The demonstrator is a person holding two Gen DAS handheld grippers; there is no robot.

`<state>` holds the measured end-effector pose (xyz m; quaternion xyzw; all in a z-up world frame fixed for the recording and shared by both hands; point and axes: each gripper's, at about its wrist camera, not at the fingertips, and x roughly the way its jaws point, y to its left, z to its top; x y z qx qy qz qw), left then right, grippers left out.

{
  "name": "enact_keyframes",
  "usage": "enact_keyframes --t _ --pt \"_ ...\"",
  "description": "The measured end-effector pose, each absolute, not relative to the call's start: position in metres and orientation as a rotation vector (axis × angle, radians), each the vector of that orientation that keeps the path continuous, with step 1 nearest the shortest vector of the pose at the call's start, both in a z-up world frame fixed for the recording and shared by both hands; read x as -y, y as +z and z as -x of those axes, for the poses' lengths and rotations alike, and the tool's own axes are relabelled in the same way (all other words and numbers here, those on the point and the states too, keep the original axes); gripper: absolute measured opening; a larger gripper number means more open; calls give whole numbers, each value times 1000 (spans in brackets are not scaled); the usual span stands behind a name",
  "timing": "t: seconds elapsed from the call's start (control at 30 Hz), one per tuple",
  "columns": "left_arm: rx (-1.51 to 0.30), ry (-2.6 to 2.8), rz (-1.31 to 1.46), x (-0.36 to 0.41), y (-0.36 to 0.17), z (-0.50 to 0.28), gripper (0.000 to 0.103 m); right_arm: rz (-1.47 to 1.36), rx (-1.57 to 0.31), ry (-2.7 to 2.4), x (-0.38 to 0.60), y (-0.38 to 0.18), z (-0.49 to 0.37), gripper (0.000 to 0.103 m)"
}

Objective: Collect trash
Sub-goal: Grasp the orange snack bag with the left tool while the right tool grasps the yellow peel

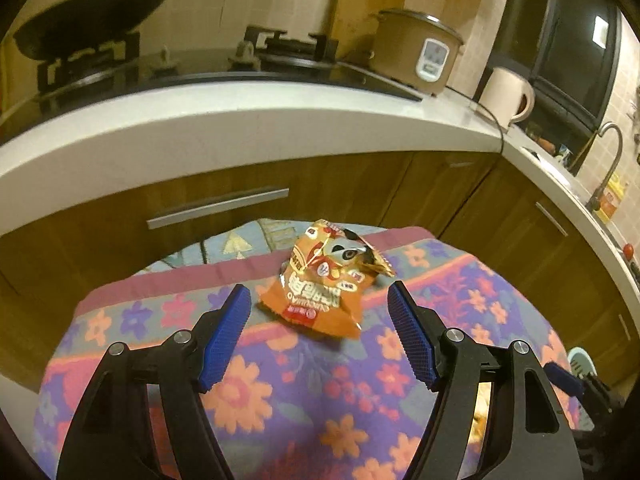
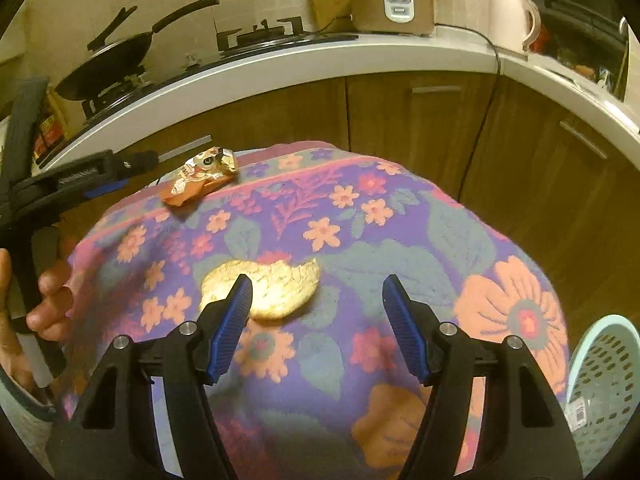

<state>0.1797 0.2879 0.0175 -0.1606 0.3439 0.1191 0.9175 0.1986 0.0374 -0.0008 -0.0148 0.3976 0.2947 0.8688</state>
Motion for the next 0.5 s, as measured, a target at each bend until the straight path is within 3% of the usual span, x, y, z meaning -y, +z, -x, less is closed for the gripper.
enact_keyframes --t 0.43,0.5 --pt "-838 306 320 -295 -18 -228 67 175 -907 617 -79 -21 -210 64" --pt "-839 312 307 -293 -17 -229 65 195 -897 622 -83 -21 -207 54"
